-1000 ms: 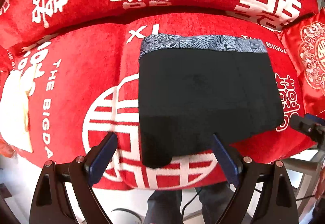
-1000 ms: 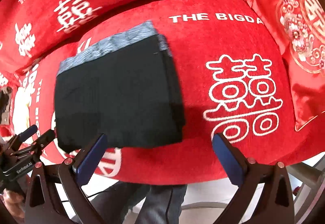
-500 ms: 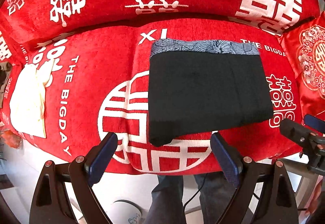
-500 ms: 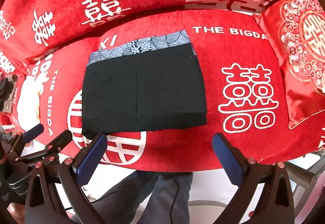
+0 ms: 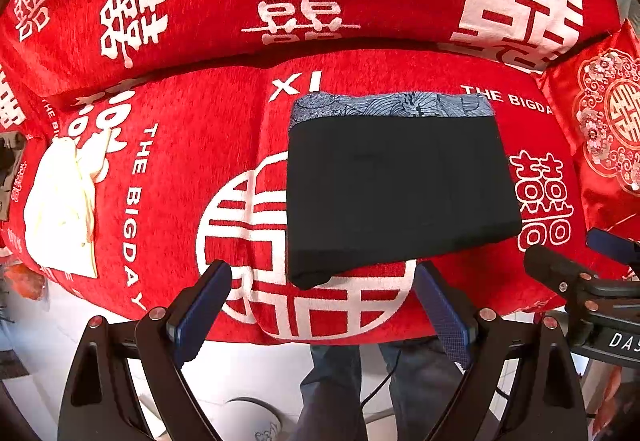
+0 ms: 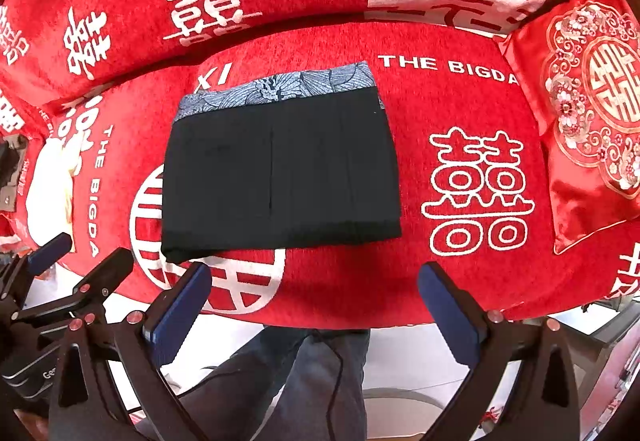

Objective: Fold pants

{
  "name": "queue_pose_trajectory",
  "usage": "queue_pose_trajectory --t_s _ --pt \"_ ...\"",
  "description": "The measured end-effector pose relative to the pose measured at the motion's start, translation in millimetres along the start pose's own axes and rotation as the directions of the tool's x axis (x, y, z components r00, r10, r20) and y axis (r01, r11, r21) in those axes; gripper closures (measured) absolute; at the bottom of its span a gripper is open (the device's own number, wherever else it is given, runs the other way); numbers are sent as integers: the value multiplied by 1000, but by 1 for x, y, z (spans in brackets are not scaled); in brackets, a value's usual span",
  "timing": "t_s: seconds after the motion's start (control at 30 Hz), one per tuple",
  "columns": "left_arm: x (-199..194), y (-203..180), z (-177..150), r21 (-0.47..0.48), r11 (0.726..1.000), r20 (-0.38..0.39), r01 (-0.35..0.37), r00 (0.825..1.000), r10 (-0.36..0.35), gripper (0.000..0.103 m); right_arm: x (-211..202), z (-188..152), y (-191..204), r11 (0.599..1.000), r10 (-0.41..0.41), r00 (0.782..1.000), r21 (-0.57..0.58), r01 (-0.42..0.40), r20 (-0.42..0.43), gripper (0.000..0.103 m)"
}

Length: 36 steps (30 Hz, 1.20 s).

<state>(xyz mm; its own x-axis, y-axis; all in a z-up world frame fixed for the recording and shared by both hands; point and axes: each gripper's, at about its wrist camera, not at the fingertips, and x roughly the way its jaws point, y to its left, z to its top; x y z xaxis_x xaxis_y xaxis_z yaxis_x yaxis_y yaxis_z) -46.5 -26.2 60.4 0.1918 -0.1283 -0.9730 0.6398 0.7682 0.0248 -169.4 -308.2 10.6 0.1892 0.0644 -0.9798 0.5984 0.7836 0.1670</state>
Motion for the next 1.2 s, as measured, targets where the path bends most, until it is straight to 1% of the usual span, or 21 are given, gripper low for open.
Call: queue_pose_trajectory --t_s 0.8,1.2 --pt "0 -5 0 -2 1000 -27 11 1000 -11 10 -3 2 -2 1000 -6 1000 12 6 3 0" --pt "3 -7 -1 4 1000 -37 -1 999 1 10 -4 2 -2 1000 -6 1000 15 6 4 0"
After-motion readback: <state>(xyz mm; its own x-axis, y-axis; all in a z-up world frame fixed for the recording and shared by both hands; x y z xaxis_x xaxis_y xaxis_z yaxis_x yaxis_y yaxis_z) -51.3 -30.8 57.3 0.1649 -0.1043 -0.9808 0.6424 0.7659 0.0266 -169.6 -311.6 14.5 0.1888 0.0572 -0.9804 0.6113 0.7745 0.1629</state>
